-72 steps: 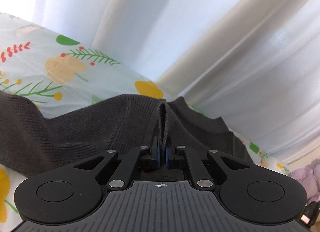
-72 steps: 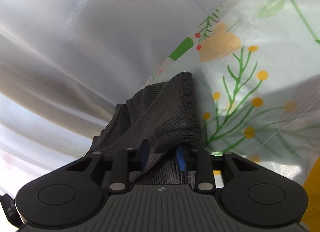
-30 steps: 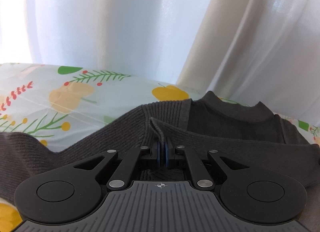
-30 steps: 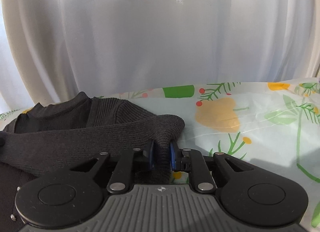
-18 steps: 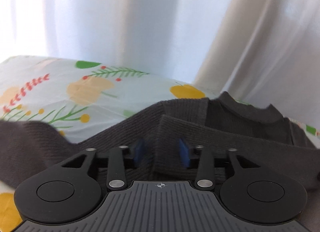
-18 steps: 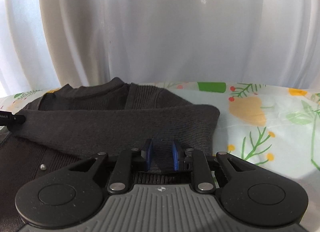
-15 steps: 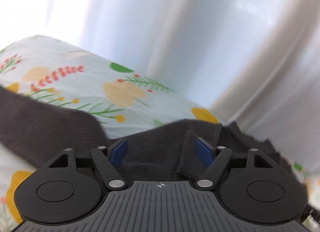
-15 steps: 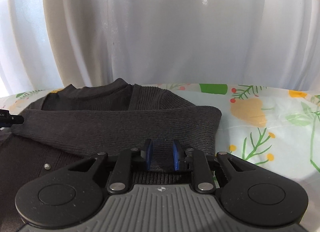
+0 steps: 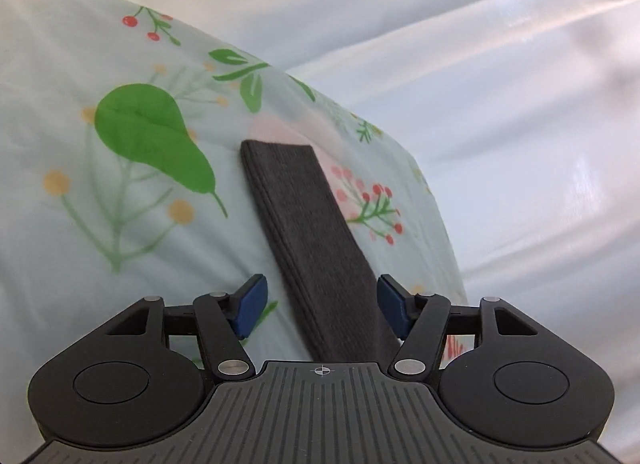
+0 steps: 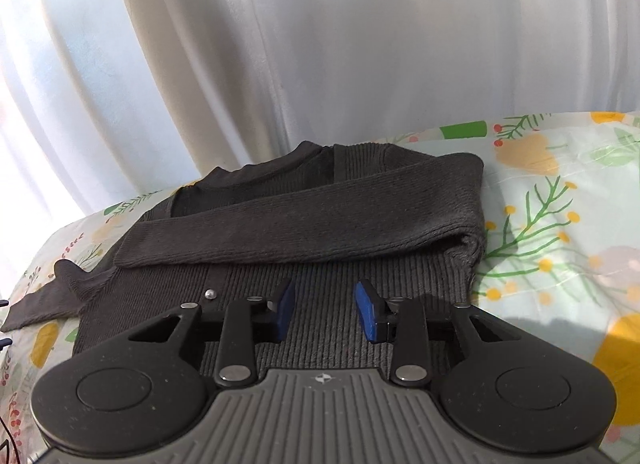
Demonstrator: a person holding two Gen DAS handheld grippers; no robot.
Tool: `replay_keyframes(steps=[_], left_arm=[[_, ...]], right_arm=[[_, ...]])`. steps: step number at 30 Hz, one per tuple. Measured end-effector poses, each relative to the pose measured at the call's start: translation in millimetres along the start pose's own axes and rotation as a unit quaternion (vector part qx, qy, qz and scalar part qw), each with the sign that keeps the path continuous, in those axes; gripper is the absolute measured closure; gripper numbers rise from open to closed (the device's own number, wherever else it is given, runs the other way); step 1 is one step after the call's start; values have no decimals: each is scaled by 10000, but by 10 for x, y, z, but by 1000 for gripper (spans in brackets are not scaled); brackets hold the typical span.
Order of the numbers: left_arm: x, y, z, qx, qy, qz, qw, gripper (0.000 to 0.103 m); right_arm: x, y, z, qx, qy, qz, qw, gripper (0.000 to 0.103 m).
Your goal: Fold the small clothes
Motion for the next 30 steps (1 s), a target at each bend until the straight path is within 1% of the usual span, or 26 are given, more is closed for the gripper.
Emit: replay_keyframes(steps=[2,5,6,7,8,9,11,13,14,16,17,18,19,20,21,22,24,25,26,27,28,30], left_arm=[[-57,116,34,299,-129,-48,9995,42],[-163,248,107,809,-235,-15,9964,56],[-194,279,144,992,-255,8,9947,65],[-229,296,173,1131,-242,65,9933,77],[-262,308,200,1217,-209,122,9923,83],[-289,313,243,1286,-158,162,9914,94],[-296,319,289,1416,-233,204,9894,93],[-268,300,265,1320,-216,192,9908,94],[-231,274,212,1169,-294,164,9926,94],[-145,144,-27,694,-615,229,9954,94],[-83,22,-199,382,-861,316,9950,94],[-11,-166,-386,22,-1168,512,9918,94],[48,-394,-574,-343,-1422,786,9861,94],[132,-657,-754,-696,-1661,1036,9782,94],[233,-963,-927,-1026,-1928,1306,9671,94],[352,-1293,-1088,-1344,-2213,1624,9522,94],[617,-2016,-1332,-1934,-2680,2240,9168,93],[725,-2357,-1386,-2142,-2801,2538,9007,82],[798,-2662,-1388,-2241,-2827,2826,8888,70],[836,-2931,-1345,-2244,-2784,3123,8801,42],[848,-3127,-1265,-2188,-2694,3300,8779,38],[818,-3359,-1054,-2096,-2362,3424,8849,39]], right_arm=[[5,29,53,43,6,-17,10000,69],[25,65,113,97,0,-51,9999,69],[27,69,124,102,-7,-56,9999,69],[27,68,132,108,-18,-55,9999,69],[25,60,139,108,-35,-52,9999,69],[28,50,144,102,-45,-49,9999,69],[25,31,144,95,-51,-26,9999,69],[31,22,141,105,-72,-27,9999,69],[41,19,132,117,-94,-36,9999,69],[60,19,114,121,-129,-63,9998,69],[64,24,104,103,-131,-72,9998,69],[74,28,94,84,-130,-84,9998,69],[85,32,89,76,-130,-105,9998,69],[99,38,86,78,-131,-136,9998,69],[104,50,92,83,-129,-170,9997,69],[111,57,93,64,-126,-195,9997,69],[117,71,109,7,-53,-221,9997,69],[121,77,123,2,-9,-228,9997,69],[117,86,149,14,40,-238,9997,69],[114,95,176,31,97,-247,9996,69],[109,105,202,34,170,-252,9995,69],[74,123,243,-37,384,-219,9990,69]])
Point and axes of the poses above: each gripper's, at about its wrist camera, not at the fingertips, and x roughly against the way its jaws point, z to its left, y to its top, the point moved 9 cm from there along -x, roughly the way its jaws point, and after that the axes turned 10 degrees about x, right-handed, at the moved point
